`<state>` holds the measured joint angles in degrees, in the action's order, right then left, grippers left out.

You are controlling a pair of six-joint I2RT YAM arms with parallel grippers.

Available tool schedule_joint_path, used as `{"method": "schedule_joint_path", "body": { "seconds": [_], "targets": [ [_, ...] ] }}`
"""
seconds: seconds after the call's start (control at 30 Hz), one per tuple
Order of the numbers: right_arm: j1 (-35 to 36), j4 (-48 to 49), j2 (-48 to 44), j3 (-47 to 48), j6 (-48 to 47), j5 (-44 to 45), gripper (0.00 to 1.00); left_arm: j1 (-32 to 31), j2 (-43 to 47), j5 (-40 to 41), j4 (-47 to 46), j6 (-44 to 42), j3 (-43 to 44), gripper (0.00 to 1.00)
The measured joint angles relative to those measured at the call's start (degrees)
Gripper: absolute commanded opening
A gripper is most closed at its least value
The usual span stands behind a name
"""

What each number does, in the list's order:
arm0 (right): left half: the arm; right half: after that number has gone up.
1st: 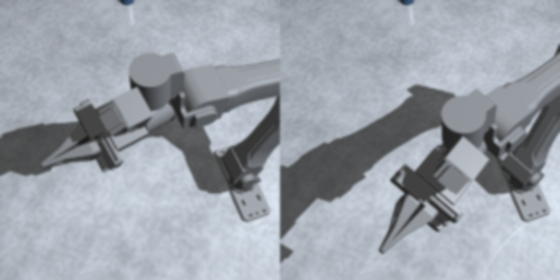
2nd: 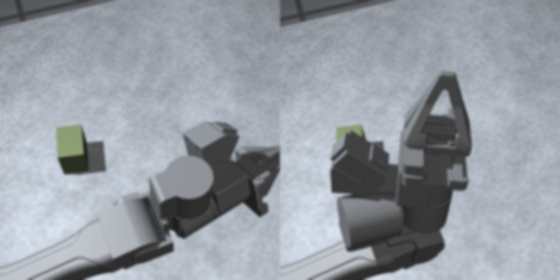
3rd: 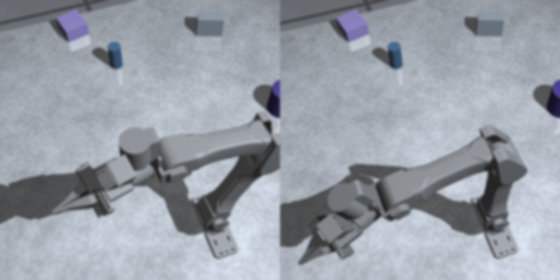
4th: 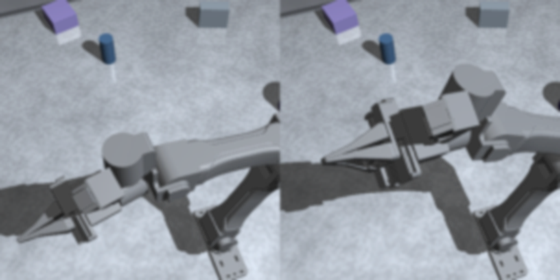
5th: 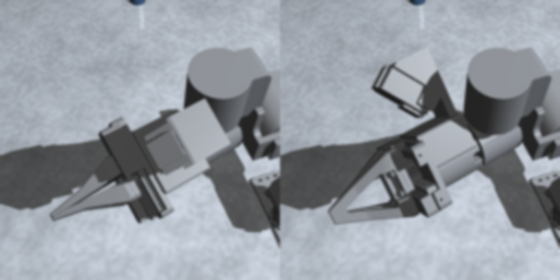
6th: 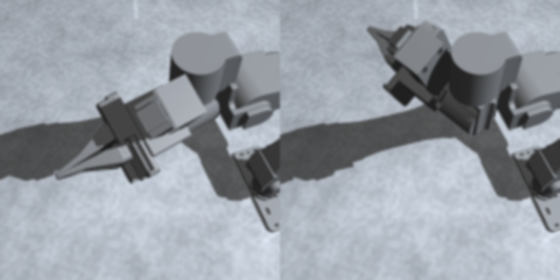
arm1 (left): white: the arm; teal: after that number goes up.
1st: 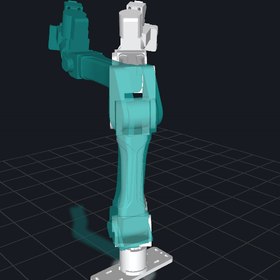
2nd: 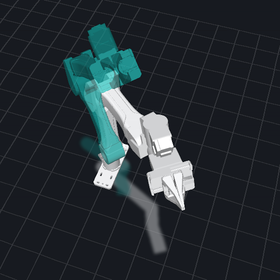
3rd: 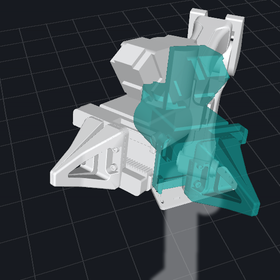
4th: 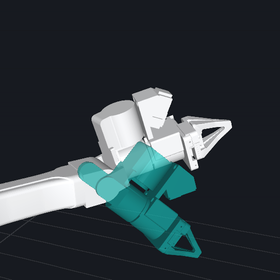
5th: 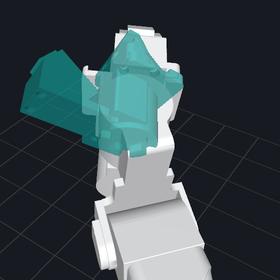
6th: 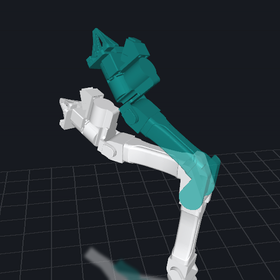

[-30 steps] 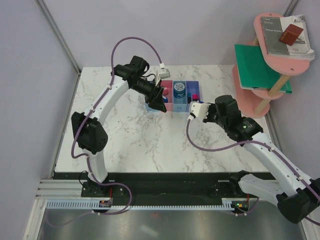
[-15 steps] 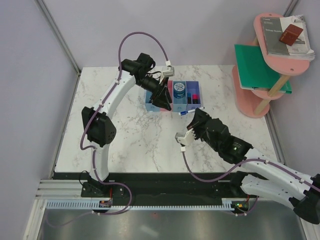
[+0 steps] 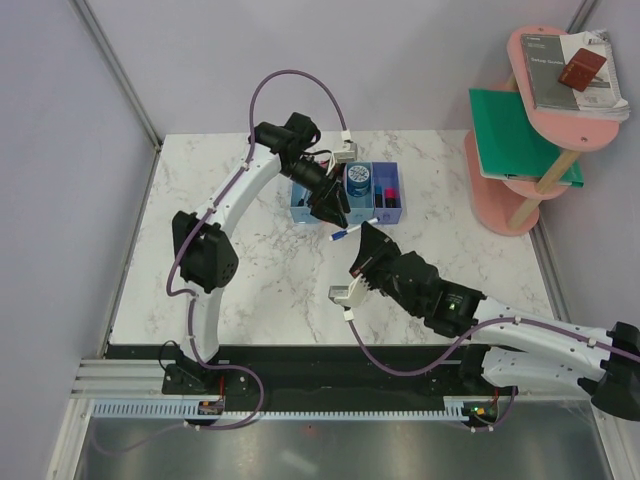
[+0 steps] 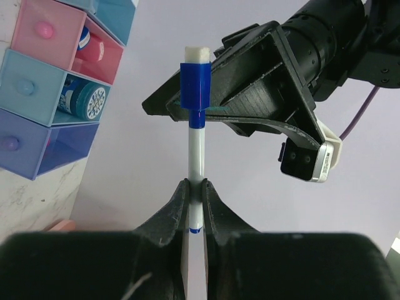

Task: Sort the stationery into containers
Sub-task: Place the pen in the storage box.

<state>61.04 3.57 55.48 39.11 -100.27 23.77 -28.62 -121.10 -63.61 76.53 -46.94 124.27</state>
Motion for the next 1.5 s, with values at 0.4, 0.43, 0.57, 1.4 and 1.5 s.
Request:
{"method": "schedule_joint_path", "body": {
  "seconds": [0.4, 0.43, 0.57, 1.4, 1.5],
  "targets": [
    [1.49, 0.37, 2.34, 0.57, 1.11, 2.97, 0.01, 0.00, 0.09, 0.00, 0.13, -1.62, -2.97, 0.69],
    [1.66, 0.48, 2.19, 0.28, 1.42, 3.17, 0.01, 0.00, 0.15, 0.00, 0.13, -1.64, -2.97, 0.69],
    [2.54, 0.33, 1.42, -1.44, 2.49, 3.41, 0.01, 0.00, 0.31, 0.00, 0.13, -1.66, -2.97, 0.68],
    [2.49, -0.46, 2.75, -3.52, 4.22, 4.87, 0.02, -2.69, 6.88, 0.33, 0.15, -2.75, -10.88, 0.67],
    [2.47, -0.26, 2.99, -3.43, 3.91, 4.94, 0.02, -3.41, 6.95, 0.70, 0.15, -3.28, -12.46, 0.66]
  ]
}}
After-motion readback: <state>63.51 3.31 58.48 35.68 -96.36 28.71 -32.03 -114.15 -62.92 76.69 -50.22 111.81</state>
